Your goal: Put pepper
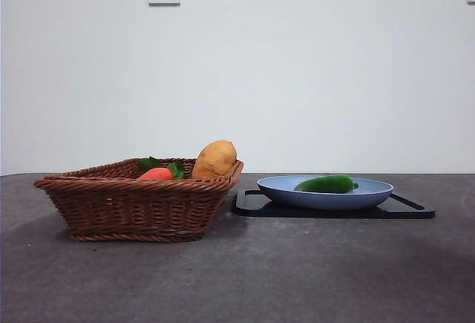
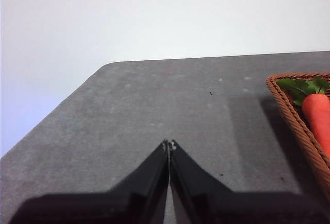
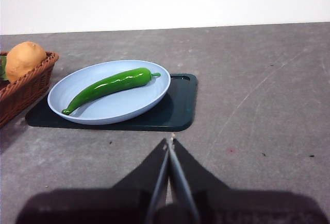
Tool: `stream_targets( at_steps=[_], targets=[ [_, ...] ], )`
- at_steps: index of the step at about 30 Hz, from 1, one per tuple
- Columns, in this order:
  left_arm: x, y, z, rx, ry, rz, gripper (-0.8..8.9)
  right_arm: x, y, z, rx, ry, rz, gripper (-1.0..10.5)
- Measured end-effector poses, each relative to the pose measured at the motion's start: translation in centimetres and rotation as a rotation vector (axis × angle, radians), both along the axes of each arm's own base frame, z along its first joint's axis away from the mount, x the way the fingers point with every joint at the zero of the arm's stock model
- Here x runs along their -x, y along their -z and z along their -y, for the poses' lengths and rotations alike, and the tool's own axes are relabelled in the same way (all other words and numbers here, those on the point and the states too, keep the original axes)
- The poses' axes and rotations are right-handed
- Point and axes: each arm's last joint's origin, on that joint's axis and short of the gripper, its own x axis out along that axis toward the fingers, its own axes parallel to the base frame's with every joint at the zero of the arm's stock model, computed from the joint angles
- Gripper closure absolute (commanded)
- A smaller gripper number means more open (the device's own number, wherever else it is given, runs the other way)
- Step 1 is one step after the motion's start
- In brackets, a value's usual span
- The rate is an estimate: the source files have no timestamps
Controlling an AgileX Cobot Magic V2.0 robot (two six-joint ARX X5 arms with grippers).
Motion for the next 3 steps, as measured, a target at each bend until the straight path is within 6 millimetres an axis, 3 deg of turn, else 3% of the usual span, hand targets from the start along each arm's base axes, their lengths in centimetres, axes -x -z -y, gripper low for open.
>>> stream_targets(
  at_steps=[3],
  targets=[
    [0.0, 0.0, 0.0, 0.0, 0.0, 0.0, 8.05, 0.0, 0.0, 0.0, 0.0, 0.0, 0.0, 9.4]
  ],
)
